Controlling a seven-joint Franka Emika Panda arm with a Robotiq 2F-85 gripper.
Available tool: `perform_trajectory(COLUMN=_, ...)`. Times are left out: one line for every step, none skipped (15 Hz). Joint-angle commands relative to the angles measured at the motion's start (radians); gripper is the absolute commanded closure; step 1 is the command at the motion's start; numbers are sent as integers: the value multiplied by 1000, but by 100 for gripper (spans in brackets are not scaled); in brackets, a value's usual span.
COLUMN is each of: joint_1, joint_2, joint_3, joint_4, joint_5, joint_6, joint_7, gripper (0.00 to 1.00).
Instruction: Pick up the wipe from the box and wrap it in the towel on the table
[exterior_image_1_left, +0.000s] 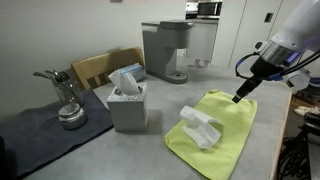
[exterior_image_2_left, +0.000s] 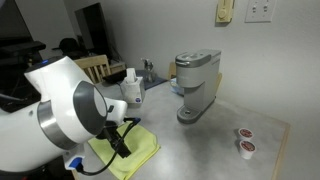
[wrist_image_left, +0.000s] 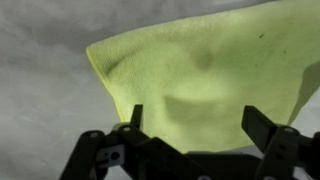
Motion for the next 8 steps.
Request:
perform_trajectory(joint_1=-51, joint_2=70, joint_3=-2, joint_4=76, joint_5=-3, joint_6=7, joint_7=-30, gripper=0)
perform_trajectory(joint_1=-61, joint_2=82, joint_3=-6, joint_4=92, joint_5=-10, joint_6=8, joint_7=-29, gripper=0)
perform_trajectory(joint_1=-88, joint_2=94, joint_3=10, joint_4=108, joint_5=-15, joint_6=8, joint_7=-31, gripper=0)
perform_trajectory(joint_1=-156, joint_2=115, joint_3=71, joint_4=120, joint_5=-36, joint_6=8, joint_7=-25, gripper=0)
perform_trajectory(joint_1=-254, joint_2=140, joint_3=167, joint_4=130, joint_5=-68, joint_6=7, joint_7=-21, gripper=0)
perform_trajectory(joint_1=-317, joint_2=161, joint_3=251, joint_4=125, joint_5=-85, joint_6=7, joint_7=-16, gripper=0)
perform_trajectory(joint_1=-385, joint_2=191, joint_3=320, joint_4=131, joint_5=-103, joint_6=5, joint_7=-31, gripper=0)
perform_trajectory(joint_1=-459, joint_2=244, joint_3=399, joint_4=155, joint_5=-144, joint_6=7, joint_7=-15, gripper=0)
